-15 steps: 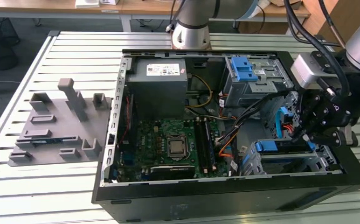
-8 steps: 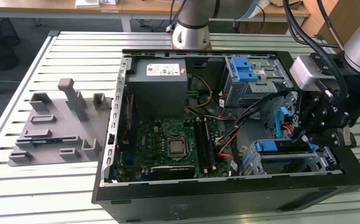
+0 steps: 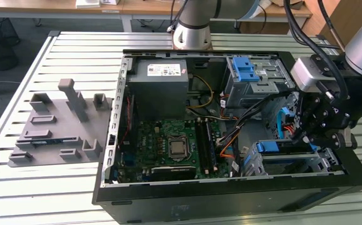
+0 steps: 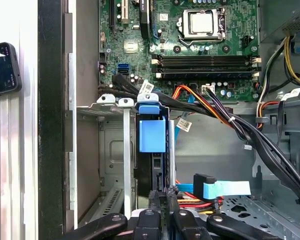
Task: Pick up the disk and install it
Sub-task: 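Insert the first disk wire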
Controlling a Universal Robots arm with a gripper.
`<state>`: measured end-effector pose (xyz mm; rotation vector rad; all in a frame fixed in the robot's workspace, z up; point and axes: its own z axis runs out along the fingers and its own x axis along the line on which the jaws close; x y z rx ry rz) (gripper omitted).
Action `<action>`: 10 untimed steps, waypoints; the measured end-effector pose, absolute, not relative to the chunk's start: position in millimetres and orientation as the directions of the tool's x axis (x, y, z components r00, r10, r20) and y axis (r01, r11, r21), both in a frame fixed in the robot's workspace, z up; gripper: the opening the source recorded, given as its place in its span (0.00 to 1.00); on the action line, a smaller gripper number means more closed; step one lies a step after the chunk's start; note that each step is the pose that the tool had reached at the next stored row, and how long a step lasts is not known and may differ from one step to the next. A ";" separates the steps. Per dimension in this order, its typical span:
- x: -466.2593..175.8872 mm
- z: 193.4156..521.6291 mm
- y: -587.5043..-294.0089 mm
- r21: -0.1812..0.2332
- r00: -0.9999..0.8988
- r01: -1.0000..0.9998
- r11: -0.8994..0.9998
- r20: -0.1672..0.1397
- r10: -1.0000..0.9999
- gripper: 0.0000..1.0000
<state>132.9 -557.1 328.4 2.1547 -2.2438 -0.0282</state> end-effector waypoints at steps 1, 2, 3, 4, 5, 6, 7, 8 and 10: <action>132.9 328.4 -557.1 0.034 -0.040 -0.999 0.041 0.010 -0.999 0.16; 132.9 328.4 -557.1 0.034 -0.040 -0.999 0.041 0.009 -0.999 0.16; 132.9 328.3 -557.0 0.034 -0.040 -0.999 0.041 0.009 -0.999 0.16; 132.9 328.3 -557.1 0.034 -0.040 -0.999 0.041 0.009 -0.999 0.17; 132.9 328.3 -557.1 0.034 -0.040 -0.999 0.041 0.009 -0.999 0.17; 132.9 328.5 -557.1 0.034 -0.040 -0.999 0.041 0.009 -0.999 0.24; 132.9 328.8 -557.1 0.034 -0.040 -0.999 0.041 0.009 -0.999 0.24; 132.9 329.6 -557.0 0.034 -0.040 -0.999 0.041 0.009 -0.999 0.24; 132.9 331.3 -557.0 0.034 -0.040 -0.999 0.041 0.009 -0.999 0.24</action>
